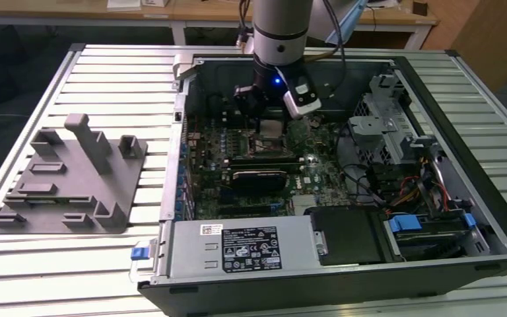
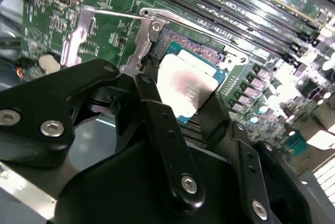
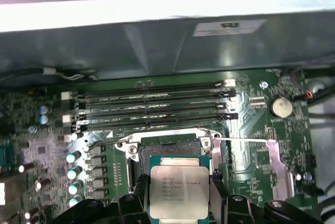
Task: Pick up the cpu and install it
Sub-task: 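Place the cpu into insertion slot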
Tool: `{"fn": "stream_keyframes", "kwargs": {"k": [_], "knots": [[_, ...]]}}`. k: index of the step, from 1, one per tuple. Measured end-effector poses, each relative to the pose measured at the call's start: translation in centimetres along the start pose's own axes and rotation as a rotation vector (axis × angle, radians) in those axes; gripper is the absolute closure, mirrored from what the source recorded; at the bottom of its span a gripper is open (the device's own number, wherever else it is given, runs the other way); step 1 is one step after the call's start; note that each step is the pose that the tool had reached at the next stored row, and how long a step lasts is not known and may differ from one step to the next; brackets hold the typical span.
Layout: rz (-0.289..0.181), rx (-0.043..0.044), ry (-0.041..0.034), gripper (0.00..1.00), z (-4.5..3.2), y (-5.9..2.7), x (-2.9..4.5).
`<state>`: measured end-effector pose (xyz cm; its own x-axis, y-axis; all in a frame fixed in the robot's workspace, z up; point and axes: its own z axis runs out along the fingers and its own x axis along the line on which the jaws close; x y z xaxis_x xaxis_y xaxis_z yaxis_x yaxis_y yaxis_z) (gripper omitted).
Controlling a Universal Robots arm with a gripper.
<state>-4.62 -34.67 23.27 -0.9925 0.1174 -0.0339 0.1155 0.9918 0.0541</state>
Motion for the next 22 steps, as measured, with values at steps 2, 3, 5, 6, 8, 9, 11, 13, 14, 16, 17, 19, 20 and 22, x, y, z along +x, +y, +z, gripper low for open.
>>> {"fn": "stream_keyframes", "kwargs": {"k": [2, 3, 5, 6, 8, 9, 11, 13, 14, 16, 17, 19, 20, 22], "knots": [[0.036, 0.0013, -0.0019, 0.45, 0.00, 0.00, 0.00], [0.054, 0.0018, -0.0029, 0.45, 0.01, 0.00, 0.00], [0.091, 0.0032, -0.0049, 0.45, 0.02, 0.00, 0.00], [0.109, 0.0039, -0.0058, 0.45, 0.03, 0.00, 0.00], [0.145, 0.0050, -0.0078, 0.45, 0.06, 0.00, 0.00], [0.164, 0.0056, -0.0089, 0.45, 0.07, 0.00, 0.00], [0.200, 0.0069, -0.0108, 0.45, 0.10, -0.01, 0.00], [0.236, 0.0081, -0.0128, 0.45, 0.13, -0.01, 0.00], [0.254, 0.0087, -0.0137, 0.45, 0.14, -0.01, 0.01], [0.290, 0.0098, -0.0156, 0.45, 0.17, -0.01, 0.01], [0.308, 0.0105, -0.0167, 0.45, 0.18, -0.01, 0.01], [0.346, 0.0118, -0.0187, 0.45, 0.21, -0.01, 0.01], [0.363, 0.0125, -0.0197, 0.45, 0.23, -0.01, 0.01], [0.400, 0.0136, -0.0216, 0.45, 0.26, -0.01, 0.01]]}}
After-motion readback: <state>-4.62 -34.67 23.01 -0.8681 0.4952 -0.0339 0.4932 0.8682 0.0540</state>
